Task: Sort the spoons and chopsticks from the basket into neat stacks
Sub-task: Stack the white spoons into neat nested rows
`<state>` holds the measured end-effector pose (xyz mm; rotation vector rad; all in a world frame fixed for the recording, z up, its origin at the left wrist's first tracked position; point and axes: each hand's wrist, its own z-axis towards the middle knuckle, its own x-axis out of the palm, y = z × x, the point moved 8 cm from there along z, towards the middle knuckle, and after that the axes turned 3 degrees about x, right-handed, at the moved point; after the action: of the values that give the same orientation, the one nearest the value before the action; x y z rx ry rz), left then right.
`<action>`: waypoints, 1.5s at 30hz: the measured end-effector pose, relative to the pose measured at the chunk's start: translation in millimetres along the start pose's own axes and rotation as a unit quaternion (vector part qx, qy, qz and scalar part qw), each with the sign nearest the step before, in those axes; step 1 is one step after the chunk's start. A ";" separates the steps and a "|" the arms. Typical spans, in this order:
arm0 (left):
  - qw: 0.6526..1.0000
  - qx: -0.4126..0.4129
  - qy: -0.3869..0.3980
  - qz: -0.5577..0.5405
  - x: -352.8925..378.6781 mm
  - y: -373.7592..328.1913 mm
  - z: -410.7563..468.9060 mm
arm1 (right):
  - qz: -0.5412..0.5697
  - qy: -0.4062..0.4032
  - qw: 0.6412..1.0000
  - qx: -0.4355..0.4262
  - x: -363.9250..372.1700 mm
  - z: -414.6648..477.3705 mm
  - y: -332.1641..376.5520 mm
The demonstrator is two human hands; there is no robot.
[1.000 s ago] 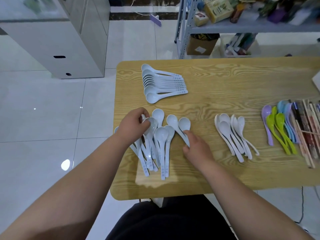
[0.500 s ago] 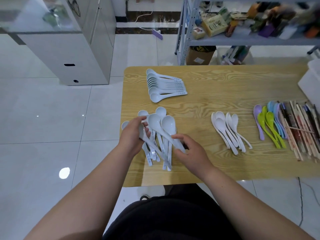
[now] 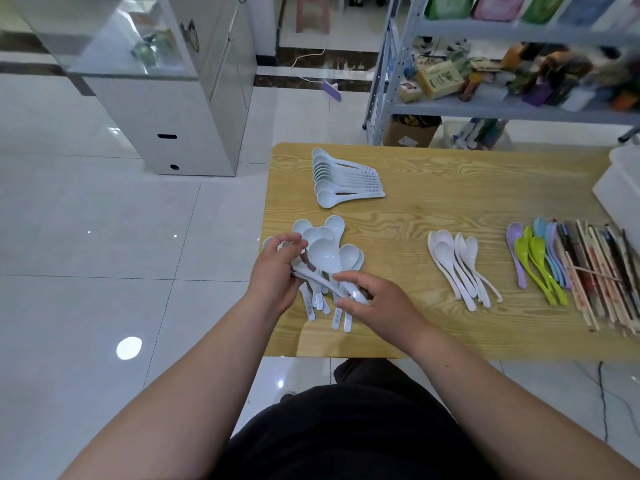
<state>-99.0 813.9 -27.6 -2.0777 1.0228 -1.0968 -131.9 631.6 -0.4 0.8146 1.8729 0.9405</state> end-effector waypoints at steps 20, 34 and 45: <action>1.000 -0.010 -0.018 0.006 79.4 30.2 0.5 | 0.024 0.084 0.996 0.016 -57.9 21.9 -8.6; 0.987 -0.048 -0.062 0.140 107.7 35.7 14.5 | -0.125 0.265 0.956 0.002 -98.3 52.9 -73.5; 0.940 0.003 -0.048 0.338 86.4 12.6 55.5 | -0.304 0.229 0.920 -0.093 -102.6 133.0 -55.3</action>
<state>-24.0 742.7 -28.7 -1.5476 1.5167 -0.6329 20.4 557.9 -51.6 -0.1402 2.1905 0.9248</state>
